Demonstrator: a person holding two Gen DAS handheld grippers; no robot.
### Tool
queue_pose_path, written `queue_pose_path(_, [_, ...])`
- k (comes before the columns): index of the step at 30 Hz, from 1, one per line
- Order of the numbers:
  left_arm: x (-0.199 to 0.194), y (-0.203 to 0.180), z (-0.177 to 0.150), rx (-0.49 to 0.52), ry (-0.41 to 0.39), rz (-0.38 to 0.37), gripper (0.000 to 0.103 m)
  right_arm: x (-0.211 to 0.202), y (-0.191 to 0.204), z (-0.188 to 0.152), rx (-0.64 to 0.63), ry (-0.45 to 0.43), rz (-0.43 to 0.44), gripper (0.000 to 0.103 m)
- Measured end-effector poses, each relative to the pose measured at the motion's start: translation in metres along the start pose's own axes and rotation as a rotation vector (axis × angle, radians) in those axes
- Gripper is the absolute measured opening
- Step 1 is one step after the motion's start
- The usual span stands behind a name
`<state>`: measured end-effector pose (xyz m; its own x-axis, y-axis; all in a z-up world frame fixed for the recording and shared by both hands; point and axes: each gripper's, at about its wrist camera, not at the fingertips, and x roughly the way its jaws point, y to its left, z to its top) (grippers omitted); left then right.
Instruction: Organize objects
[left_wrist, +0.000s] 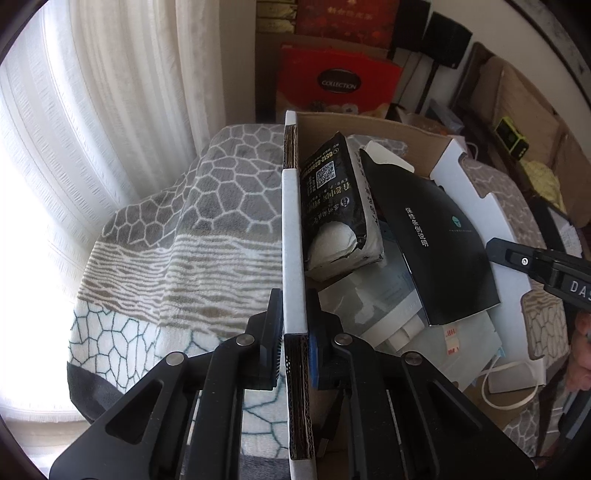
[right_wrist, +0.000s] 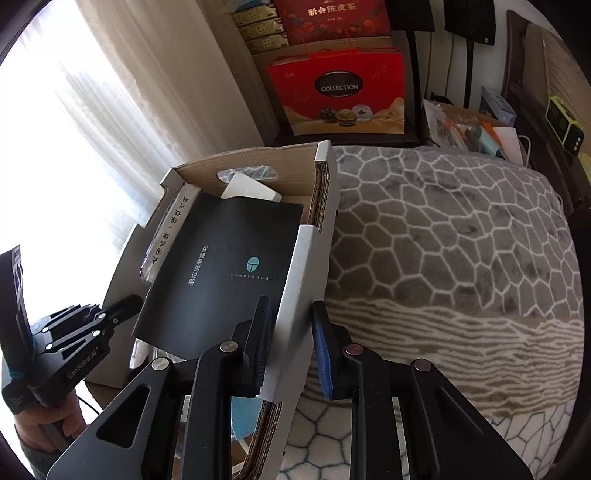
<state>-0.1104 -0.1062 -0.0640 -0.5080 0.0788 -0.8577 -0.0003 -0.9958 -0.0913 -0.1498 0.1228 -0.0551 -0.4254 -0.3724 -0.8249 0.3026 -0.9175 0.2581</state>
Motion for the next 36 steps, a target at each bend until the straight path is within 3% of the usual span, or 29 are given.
queue_pose_path(8, [-0.01,-0.064,0.003,0.075,-0.026,-0.071,0.012,-0.043,-0.052,-0.011,0.031,-0.029,-0.054,0.021])
queue_pose_path(18, [0.0,-0.123,-0.006,0.141,-0.001,-0.098,0.012,-0.064,-0.101,-0.032,0.098,-0.045,-0.092,0.02])
queue_pose_path(29, [0.014,-0.137,-0.021,0.151,0.032,-0.099,0.013,-0.053,-0.116,-0.052,0.106,-0.027,-0.113,0.019])
queue_pose_path(36, [0.012,-0.136,-0.024,0.149,0.027,-0.099,0.015,-0.063,-0.116,-0.056,0.113,-0.085,-0.13,0.022])
